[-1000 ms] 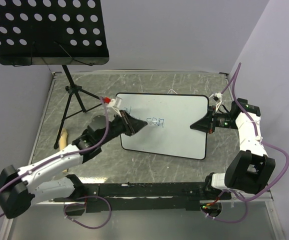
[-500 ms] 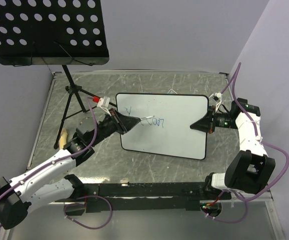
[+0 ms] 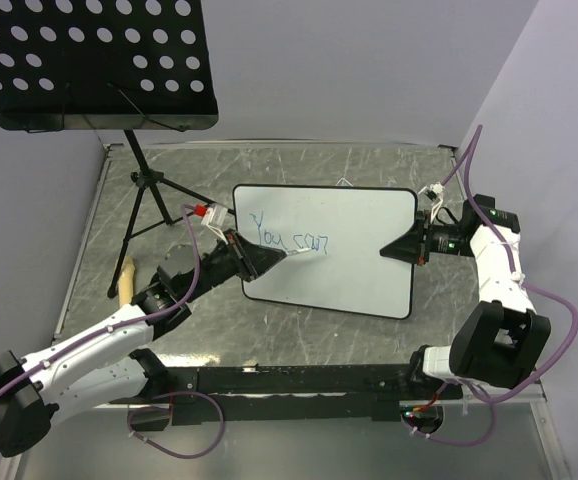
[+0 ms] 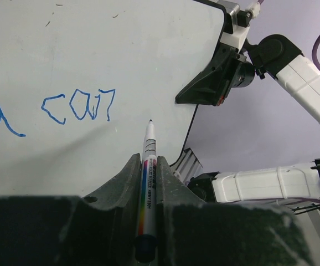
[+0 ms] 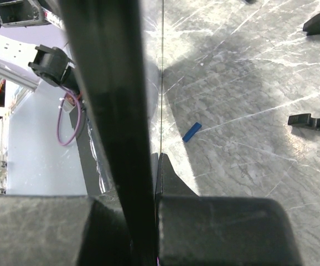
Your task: Write a sentence on the whiteboard
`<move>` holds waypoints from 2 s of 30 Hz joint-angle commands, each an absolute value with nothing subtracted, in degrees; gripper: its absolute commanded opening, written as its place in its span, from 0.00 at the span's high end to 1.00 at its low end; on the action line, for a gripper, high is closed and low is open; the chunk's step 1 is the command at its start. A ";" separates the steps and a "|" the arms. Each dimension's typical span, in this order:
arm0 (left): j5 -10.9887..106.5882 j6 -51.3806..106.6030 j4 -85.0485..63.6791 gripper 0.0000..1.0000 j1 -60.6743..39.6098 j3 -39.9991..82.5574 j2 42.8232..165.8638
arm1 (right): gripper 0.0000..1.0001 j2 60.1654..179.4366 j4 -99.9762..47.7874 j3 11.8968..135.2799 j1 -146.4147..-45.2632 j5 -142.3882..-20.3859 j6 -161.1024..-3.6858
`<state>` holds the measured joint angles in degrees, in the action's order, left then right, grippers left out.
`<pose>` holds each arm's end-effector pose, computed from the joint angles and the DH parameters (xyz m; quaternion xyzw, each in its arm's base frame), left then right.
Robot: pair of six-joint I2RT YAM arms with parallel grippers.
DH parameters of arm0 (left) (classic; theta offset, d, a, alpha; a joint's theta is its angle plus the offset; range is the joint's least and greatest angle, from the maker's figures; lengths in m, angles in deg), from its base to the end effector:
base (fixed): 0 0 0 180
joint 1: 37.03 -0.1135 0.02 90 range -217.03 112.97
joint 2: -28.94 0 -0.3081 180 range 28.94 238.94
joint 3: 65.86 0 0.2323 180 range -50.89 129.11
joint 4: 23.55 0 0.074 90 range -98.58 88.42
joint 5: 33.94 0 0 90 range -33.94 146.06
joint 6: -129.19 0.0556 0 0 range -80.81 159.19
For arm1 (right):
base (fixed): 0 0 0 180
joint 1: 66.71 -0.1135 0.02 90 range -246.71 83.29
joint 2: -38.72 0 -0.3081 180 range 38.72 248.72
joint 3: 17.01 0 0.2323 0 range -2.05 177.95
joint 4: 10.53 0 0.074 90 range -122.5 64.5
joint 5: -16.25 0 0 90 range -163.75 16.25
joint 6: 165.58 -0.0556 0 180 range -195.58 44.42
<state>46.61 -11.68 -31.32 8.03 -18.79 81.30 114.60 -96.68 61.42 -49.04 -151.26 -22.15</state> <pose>0.1291 -0.1423 0.3416 0.0245 0.6914 -0.5728 0.4396 0.1942 -0.0049 0.3371 -0.2723 0.7303 0.4832 0.3988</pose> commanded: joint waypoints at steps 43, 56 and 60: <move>55.18 -10.03 -29.32 0.99 11.66 -25.31 72.27 | 1.00 108.86 -81.31 58.51 -48.96 -166.47 -33.83; 60.27 -11.08 -30.72 0.99 12.01 -30.58 69.98 | 1.00 104.64 -57.18 50.52 -49.40 -165.07 -56.21; 61.95 -11.08 -34.32 0.99 12.10 -31.73 72.70 | 1.00 100.52 -36.79 43.93 -50.36 -162.87 -73.70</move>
<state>58.83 -11.11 -28.61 11.81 -31.01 70.80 105.66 -61.51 47.12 -49.46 -151.72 -55.74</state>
